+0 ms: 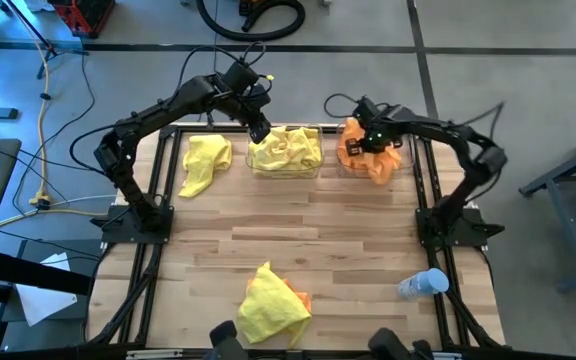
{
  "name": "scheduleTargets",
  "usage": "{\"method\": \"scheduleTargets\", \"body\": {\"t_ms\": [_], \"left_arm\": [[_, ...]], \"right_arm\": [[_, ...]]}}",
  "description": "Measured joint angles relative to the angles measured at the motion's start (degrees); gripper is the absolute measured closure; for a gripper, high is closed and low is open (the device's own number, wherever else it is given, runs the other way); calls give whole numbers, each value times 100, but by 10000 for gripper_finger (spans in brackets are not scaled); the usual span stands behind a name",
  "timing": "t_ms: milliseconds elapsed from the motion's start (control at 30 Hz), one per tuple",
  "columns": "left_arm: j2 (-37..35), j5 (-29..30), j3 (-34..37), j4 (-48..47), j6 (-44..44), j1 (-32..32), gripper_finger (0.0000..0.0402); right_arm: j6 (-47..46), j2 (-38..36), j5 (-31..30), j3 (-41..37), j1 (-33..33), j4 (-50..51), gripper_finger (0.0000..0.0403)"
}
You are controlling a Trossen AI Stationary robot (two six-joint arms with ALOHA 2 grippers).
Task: Sort microfiber towel by color & place in baskets
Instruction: Put the orange microfiber cloth into the right transparent bin
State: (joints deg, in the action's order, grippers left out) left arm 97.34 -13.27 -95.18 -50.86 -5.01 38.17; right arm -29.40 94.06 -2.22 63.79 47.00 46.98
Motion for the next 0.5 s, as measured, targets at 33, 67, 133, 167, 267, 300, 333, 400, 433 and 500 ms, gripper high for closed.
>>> {"method": "scheduleTargets", "body": {"t_ms": [33, 67, 133, 167, 267, 300, 333, 400, 433, 500], "left_arm": [[0, -2, 0, -1, 20, 0, 401], [0, -6, 0, -9, 31, 0, 401], [0, -6, -1, -50, 36, 0, 401], [0, -6, -1, -58, 47, 0, 401], [0, -10, 0, -58, 88, -4, 401], [0, -12, 0, -58, 114, -4, 401], [0, -12, 0, -58, 146, -4, 401], [0, -12, -1, -58, 157, -7, 401], [0, -12, 0, -58, 158, -19, 401], [0, -12, 0, -56, 185, -42, 401]], "right_arm": [[83, 150, 4, 0, 0, -6, 383], [129, 306, 15, 0, 0, -24, 378], [205, 596, 22, 2, -2, -95, 373], [260, 720, 22, 9, -2, -124, 372], [303, 964, 20, 32, -2, -225, 372], [311, 984, 19, 28, -2, -255, 371], [309, 984, 17, 26, -2, -303, 371], [258, 918, -6, 15, -10, -392, 370], [229, 871, -29, 15, -12, -441, 370], [182, 733, -33, 16, -13, -426, 370]]}}
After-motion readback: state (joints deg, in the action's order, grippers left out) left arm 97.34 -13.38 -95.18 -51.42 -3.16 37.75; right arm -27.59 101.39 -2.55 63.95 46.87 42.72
